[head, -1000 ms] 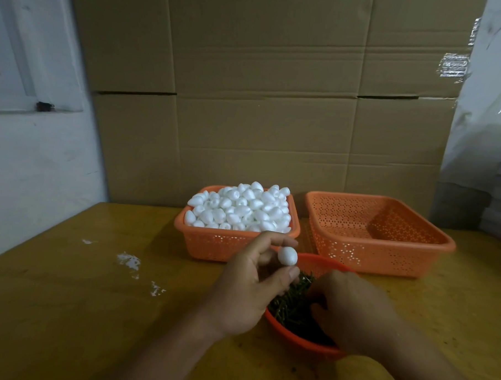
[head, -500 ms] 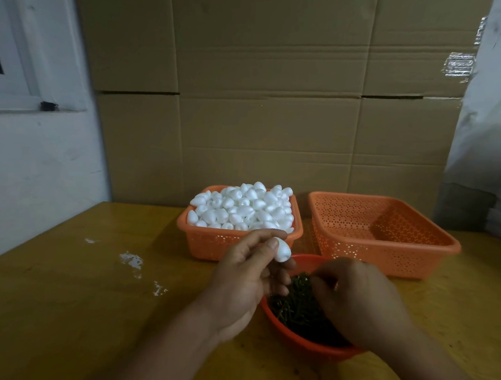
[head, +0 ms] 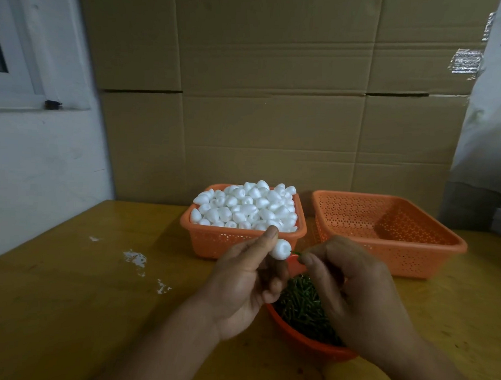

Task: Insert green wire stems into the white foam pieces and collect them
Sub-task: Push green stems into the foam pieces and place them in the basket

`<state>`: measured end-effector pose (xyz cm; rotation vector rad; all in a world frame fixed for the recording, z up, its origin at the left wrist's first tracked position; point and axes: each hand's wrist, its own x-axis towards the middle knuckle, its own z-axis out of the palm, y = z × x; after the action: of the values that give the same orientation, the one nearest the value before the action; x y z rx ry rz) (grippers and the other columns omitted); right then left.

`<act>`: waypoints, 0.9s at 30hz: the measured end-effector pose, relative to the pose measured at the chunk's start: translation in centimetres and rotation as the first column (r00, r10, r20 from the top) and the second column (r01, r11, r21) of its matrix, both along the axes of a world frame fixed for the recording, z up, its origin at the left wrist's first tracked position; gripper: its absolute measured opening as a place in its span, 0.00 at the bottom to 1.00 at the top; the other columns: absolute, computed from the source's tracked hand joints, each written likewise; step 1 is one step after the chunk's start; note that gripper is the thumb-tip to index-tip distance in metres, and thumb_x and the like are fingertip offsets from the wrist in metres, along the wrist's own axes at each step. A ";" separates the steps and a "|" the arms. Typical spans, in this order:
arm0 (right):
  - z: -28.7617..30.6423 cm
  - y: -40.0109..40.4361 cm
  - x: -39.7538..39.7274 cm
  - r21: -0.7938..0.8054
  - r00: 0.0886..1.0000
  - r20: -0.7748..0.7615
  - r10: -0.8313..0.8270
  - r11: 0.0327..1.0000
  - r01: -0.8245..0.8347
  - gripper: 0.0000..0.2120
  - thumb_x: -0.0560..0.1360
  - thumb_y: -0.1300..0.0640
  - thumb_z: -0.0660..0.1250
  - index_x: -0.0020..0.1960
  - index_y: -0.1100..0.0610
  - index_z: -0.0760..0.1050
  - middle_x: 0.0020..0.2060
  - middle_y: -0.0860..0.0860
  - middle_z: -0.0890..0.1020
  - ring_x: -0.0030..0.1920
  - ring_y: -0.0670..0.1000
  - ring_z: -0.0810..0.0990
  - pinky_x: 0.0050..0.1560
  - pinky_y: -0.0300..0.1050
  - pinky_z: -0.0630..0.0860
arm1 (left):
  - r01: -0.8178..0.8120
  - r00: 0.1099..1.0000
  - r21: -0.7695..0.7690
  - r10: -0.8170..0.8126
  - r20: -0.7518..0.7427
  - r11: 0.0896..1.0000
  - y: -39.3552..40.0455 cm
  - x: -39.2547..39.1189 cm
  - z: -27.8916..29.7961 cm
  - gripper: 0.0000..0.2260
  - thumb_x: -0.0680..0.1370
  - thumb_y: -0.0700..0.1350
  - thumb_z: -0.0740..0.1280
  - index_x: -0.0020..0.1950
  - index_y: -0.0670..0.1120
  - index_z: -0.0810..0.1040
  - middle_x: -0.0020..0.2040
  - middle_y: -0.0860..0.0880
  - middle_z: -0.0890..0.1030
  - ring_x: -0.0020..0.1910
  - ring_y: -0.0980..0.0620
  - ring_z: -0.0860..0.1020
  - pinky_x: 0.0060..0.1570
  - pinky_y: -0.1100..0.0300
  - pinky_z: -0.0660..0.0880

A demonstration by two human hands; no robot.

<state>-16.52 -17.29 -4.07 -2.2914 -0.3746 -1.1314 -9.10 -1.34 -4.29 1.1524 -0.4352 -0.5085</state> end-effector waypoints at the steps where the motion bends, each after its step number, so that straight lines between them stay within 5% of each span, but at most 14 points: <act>1: 0.0 0.1 0.0 -0.001 1.000 0.002 0.004 1.000 -0.004 0.07 0.77 0.55 0.67 0.42 0.53 0.80 0.35 0.40 0.76 0.37 0.40 0.74 0.39 0.29 0.65 | -0.002 1.000 0.010 0.002 0.006 1.000 0.0 0.0 0.0 0.16 0.74 0.59 0.69 0.47 0.45 0.79 0.33 0.47 0.77 0.26 0.55 0.72 0.23 0.66 0.66; 14: -0.5 0.2 0.0 -0.063 0.998 0.020 -0.065 0.996 0.066 0.03 0.76 0.57 0.71 0.47 0.54 0.84 0.38 0.42 0.77 0.39 0.39 0.74 0.40 0.29 0.66 | -0.018 0.998 0.052 0.015 0.054 0.998 -0.1 -0.2 -0.4 0.17 0.72 0.62 0.71 0.41 0.48 0.80 0.30 0.48 0.75 0.25 0.56 0.71 0.22 0.65 0.64; 22: -0.6 0.2 -0.1 -0.068 0.997 0.047 -0.053 0.996 0.056 0.08 0.75 0.56 0.71 0.54 0.52 0.86 0.39 0.44 0.79 0.39 0.45 0.78 0.36 0.42 0.76 | -0.049 0.995 0.075 0.043 0.089 0.996 -0.2 -0.4 -0.4 0.15 0.71 0.62 0.72 0.40 0.50 0.81 0.31 0.48 0.75 0.25 0.56 0.71 0.22 0.65 0.64; 27: -0.7 0.3 -0.1 -0.037 0.995 0.015 -0.095 0.995 0.096 0.09 0.73 0.58 0.75 0.53 0.53 0.86 0.39 0.44 0.79 0.39 0.42 0.77 0.38 0.32 0.72 | -0.061 0.993 0.058 0.055 0.108 0.996 -0.3 -0.5 -0.4 0.12 0.69 0.59 0.74 0.37 0.51 0.80 0.31 0.48 0.76 0.25 0.55 0.71 0.22 0.65 0.64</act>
<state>-16.57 -17.00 -4.75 -2.3572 -0.2964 -1.1964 -9.65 -1.65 -4.69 1.2510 -0.4792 -0.4135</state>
